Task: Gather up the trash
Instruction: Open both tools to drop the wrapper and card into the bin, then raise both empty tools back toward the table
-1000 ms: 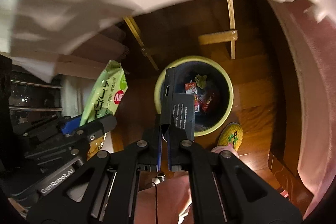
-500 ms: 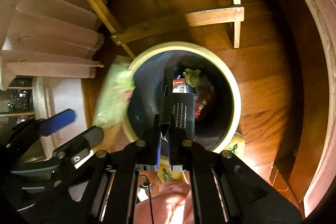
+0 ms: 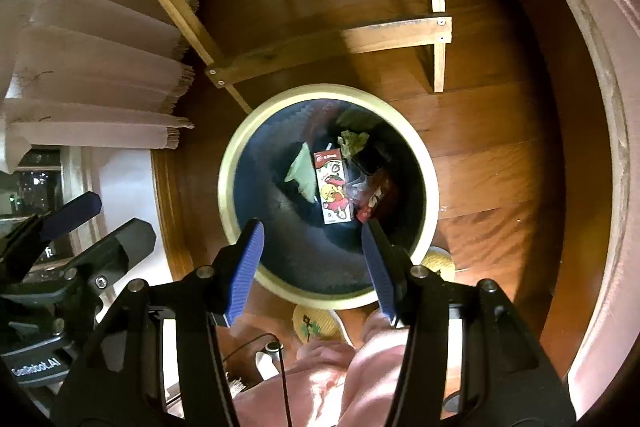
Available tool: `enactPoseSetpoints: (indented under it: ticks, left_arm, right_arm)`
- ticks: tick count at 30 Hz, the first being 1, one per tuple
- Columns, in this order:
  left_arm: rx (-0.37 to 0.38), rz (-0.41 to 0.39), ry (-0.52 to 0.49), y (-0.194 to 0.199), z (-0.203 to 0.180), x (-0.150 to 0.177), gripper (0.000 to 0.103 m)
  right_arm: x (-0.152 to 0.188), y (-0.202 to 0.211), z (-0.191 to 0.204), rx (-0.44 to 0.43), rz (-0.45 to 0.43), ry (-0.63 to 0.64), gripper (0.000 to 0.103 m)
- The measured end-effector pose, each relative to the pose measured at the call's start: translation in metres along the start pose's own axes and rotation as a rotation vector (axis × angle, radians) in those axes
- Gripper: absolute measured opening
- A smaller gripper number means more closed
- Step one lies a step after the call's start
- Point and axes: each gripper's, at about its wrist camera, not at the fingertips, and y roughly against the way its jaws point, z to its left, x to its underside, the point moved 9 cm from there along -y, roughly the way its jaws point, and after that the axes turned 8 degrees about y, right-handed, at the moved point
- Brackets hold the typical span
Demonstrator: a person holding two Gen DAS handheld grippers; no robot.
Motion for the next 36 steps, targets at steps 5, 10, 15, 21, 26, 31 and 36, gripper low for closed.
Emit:
enactPoseSetpoints:
  ticks: [5, 10, 15, 21, 26, 31, 36]
  left_arm:
    - [0.004, -0.018, 0.018, 0.035, 0.002, 0.003, 0.087]
    - [0.010, -0.031, 0.027, 0.080, 0.005, 0.010, 0.087]
    - [-0.005, -0.056, 0.025, 0.139, 0.010, 0.019, 0.088]
    - [-0.028, -0.109, 0.014, 0.218, 0.013, 0.024, 0.088]
    - [-0.032, -0.195, 0.028, 0.298, 0.018, 0.018, 0.088]
    - [-0.029, -0.291, 0.049, 0.374, 0.022, 0.008, 0.088]
    - [-0.042, -0.368, 0.069, 0.436, 0.022, -0.002, 0.088]
  right_arm:
    - [0.005, 0.031, 0.010, -0.004, -0.008, -0.011, 0.050]
    - [0.009, 0.073, 0.024, -0.007, -0.022, -0.003, 0.051]
    - [0.018, 0.122, 0.040, -0.027, -0.036, -0.030, 0.053]
    - [0.023, 0.191, 0.067, -0.051, -0.064, 0.001, 0.053]
    - [0.022, 0.258, 0.092, -0.051, -0.101, 0.092, 0.053]
    - [0.014, 0.315, 0.109, -0.047, -0.156, 0.165, 0.053]
    - [-0.003, 0.361, 0.121, -0.052, -0.209, 0.213, 0.054]
